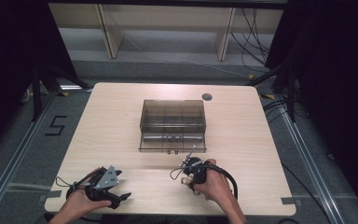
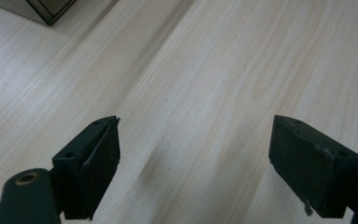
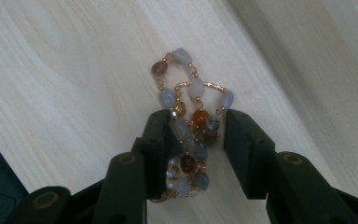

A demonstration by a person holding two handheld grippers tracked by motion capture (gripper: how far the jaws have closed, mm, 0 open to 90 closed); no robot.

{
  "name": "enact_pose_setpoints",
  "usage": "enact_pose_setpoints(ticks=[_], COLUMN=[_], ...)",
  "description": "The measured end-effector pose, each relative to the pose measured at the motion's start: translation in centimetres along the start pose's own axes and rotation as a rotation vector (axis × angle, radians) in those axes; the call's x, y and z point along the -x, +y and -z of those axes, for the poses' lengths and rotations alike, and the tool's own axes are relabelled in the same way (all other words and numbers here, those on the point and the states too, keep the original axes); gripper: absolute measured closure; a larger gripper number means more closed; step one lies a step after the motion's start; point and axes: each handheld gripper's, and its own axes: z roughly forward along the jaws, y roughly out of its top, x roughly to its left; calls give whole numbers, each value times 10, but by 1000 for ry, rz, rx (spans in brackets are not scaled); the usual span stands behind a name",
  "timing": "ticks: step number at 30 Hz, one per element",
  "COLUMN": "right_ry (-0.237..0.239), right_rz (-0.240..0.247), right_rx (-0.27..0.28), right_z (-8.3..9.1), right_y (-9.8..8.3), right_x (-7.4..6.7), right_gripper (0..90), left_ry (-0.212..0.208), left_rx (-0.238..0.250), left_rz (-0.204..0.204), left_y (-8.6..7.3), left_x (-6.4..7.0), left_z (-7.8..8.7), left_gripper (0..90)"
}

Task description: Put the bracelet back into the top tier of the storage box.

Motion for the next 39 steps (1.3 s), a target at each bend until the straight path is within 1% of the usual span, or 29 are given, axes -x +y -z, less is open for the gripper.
enact_pose_setpoints(ticks=[1,2,3,5,6,8,10,11,12,14,17,21,23,24,25,28,29,31,33,35,36,38,39], right_ry=[8,8,8,12,13,22,13,20,20,17,13,-2,-2,-1,-18,-18,-20,-13,-16,-31,-25,-23,-23], right_rz=[25,24,41,42,41,61,63,62,79,81,109,119,119,132,133,146,138,160,153,153,167,160,161], right_rx=[-20,-19,-22,-27,-40,-45,-62,-63,-62,-66,-72,-82,-85,-76,-86,-91,-97,-88,-85,-89,-86,-90,-89], right_z=[0,0,0,0,1,1,0,1,0,0,0,0,0,-1,0,-1,0,1,2,6,5,5,5], right_y=[1,1,2,3,3,4,5,6,7,7,8,8,9,9,9,9,9,9,9,9,9,9,9], right_x=[0,-1,-1,-1,-2,-1,-1,-3,-3,-3,-5,-6,-6,-6,-7,-5,-7,-6,-7,-7,-6,-6,-6], right_gripper=[658,671,685,697,713,748,762,777,780,780,784,786,786,785,786,787,787,809,824,826,826,826,826], left_ry=[4,4,4,0,0,4,-3,2,4,3,4,-4,4,4,-2,3,-13,-3,0,3,3,-12,-12], left_rx=[6,3,4,5,0,8,5,-1,3,5,3,4,6,6,8,7,5,2,8,2,2,2,3], left_rz=[0,1,1,1,-1,1,1,0,0,2,1,0,2,2,2,2,5,0,2,0,0,3,4], left_y=[0,0,0,0,0,0,0,0,0,0,0,0,0,0,0,0,0,0,0,0,0,0,0], left_x=[0,0,0,0,0,0,0,0,0,0,0,0,0,0,0,0,0,-1,0,0,0,-1,-1], left_z=[0,0,0,0,0,0,0,0,0,0,0,0,0,0,0,0,-1,0,0,0,0,-1,-1], left_gripper=[164,164,164,164,164,164,164,164,164,164,164,164,164,164,164,164,164,164,164,164,164,164,164])
